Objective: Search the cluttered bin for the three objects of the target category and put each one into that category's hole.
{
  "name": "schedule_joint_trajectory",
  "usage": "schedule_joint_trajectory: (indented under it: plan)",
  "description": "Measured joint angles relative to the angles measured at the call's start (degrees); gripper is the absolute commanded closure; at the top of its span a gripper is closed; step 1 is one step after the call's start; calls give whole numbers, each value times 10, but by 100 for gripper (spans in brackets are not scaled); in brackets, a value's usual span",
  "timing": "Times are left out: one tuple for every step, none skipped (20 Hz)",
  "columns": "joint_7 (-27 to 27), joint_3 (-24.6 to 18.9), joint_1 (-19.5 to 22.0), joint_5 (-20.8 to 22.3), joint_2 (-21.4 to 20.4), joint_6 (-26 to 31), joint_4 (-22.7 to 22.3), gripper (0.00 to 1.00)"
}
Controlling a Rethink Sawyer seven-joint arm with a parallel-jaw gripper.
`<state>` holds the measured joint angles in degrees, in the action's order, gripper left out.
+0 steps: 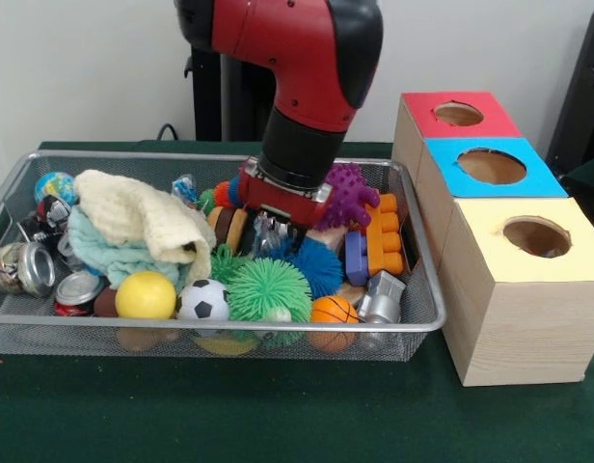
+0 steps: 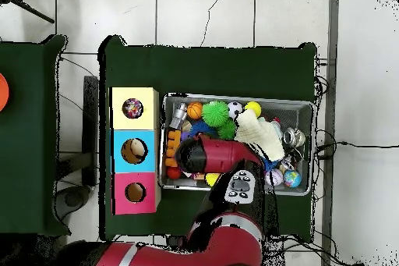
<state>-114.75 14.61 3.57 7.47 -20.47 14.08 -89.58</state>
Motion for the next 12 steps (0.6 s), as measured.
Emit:
schedule_joint_trajectory:
  plan:
    - [0,0,5,0,1,-2,0,0]
    - [0,0,14,0,3,-6,0,0]
    - [0,0,21,0,3,-9,0,0]
    - [0,-1,27,0,3,-12,0,0]
    - [0,-1,33,0,3,-15,0,0]
    - [0,-2,39,0,3,-17,0,0]
    - [0,-3,46,0,3,-19,0,0]
    - [0,-5,52,0,3,-21,0,0]
    - [0,-10,64,0,3,-22,0,0]
    - [0,-14,71,0,3,-23,0,0]
    - [0,-15,74,0,3,-23,0,0]
    - [0,-17,77,0,3,-23,0,0]
